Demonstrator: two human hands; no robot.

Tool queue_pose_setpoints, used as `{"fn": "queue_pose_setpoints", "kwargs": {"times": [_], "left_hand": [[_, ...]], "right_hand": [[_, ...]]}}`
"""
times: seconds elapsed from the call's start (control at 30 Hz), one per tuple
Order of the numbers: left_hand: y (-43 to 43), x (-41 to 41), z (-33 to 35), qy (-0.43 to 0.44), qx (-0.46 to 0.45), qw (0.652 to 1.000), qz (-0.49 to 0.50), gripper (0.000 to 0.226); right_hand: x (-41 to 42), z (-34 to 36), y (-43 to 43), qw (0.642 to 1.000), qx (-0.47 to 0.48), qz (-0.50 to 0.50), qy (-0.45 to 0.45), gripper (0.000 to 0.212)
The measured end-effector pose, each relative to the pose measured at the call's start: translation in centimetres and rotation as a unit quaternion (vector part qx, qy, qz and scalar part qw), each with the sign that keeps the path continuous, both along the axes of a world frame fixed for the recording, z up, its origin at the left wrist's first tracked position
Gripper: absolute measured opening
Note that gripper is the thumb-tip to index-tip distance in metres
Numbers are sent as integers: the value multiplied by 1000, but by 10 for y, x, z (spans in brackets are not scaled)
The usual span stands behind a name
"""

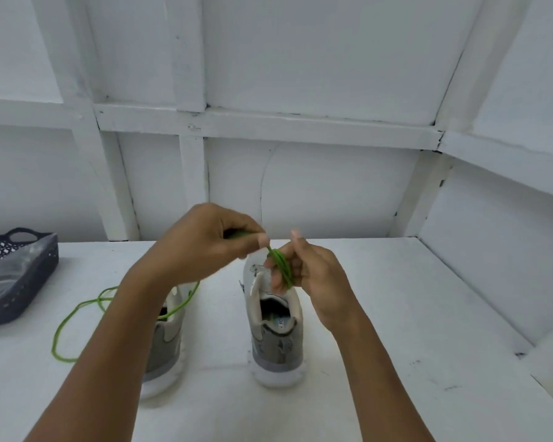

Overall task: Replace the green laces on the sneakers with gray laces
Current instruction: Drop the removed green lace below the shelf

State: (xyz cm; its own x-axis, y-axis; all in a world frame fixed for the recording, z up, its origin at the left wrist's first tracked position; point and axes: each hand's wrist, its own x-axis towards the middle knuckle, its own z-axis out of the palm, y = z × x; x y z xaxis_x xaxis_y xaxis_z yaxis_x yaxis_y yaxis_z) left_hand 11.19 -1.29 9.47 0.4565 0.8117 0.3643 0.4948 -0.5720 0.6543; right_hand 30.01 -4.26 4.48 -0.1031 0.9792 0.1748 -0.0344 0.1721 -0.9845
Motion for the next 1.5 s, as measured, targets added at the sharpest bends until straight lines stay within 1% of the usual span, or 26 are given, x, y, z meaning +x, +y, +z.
{"fn": "queue_pose_setpoints", "kwargs": {"times": [0.1,0.17,0.27,0.33,0.4,0.47,0.53,0.57,0.6,0.67,0.7,0.73,0.8,0.87,0.9,0.97,1.03,1.07,1.1,1.17,1.23,1.27,1.3,1.37,1.43,1.5], "left_hand": [[8,24,-17,-44,2,998,44,11],[9,38,-35,-53,-3,997,53,18],[-4,74,-59,-2,-5,1000,20,23],[-16,93,-67,65,-29,997,-12,19],[-28,109,-67,142,-43,987,-57,21],[-38,118,-57,191,-41,976,-100,20],[-46,122,-42,180,-44,975,-122,15],[-48,123,-35,162,-39,978,-123,17],[-48,124,-28,141,-32,983,-115,17],[-44,128,-21,91,-21,992,-86,10],[-39,130,-21,62,-14,996,-66,8],[-35,133,-23,37,-7,998,-43,6],[-30,142,-33,18,6,1000,0,7],[-33,151,-48,32,12,999,13,12],[-37,156,-56,55,18,998,9,15],[-47,165,-68,131,44,990,-15,22],[-61,175,-72,216,49,973,-62,26],[-69,179,-71,242,40,965,-94,26],[-75,180,-68,256,26,959,-123,25],[-87,181,-56,249,7,956,-154,22],[-93,180,-42,218,7,964,-155,15],[-93,180,-37,195,3,969,-150,12],[-91,179,-32,172,-1,975,-140,10],[-85,179,-31,114,0,988,-103,7],[-78,181,-40,48,-4,997,-57,5],[-77,186,-56,24,6,999,-31,6]], "right_hand": [[25,1,-8,997,-36,47,56,53],[37,3,-12,983,-76,79,146,53],[63,-2,-21,936,-87,95,329,54],[76,-8,-24,919,-64,72,383,55],[88,-17,-28,932,-48,32,357,54],[99,-28,-34,971,-48,-23,234,51],[107,-34,-44,994,-46,-79,67,51],[110,-34,-49,995,-44,-84,10,54],[113,-34,-55,996,-44,-73,-14,57],[118,-31,-64,998,-48,-46,-7,61],[120,-30,-66,998,-52,-38,14,62],[124,-28,-67,996,-58,-32,51,62],[133,-27,-69,980,-82,-25,177,61],[142,-28,-70,944,-91,-27,314,60],[145,-29,-70,927,-85,-29,363,58],[150,-32,-71,906,-62,-26,417,55],[154,-37,-73,910,-40,-39,411,54],[156,-40,-75,924,-35,-55,376,52],[157,-43,-77,945,-33,-77,317,51],[161,-48,-86,980,-34,-129,148,50],[162,-52,-99,990,-35,-136,13,54],[162,-54,-106,991,-37,-125,-20,57],[162,-54,-112,992,-40,-111,-33,59],[162,-54,-122,995,-46,-86,-16,64],[168,-55,-129,994,-56,-81,55,65],[176,-57,-133,982,-72,-68,162,64]]}}
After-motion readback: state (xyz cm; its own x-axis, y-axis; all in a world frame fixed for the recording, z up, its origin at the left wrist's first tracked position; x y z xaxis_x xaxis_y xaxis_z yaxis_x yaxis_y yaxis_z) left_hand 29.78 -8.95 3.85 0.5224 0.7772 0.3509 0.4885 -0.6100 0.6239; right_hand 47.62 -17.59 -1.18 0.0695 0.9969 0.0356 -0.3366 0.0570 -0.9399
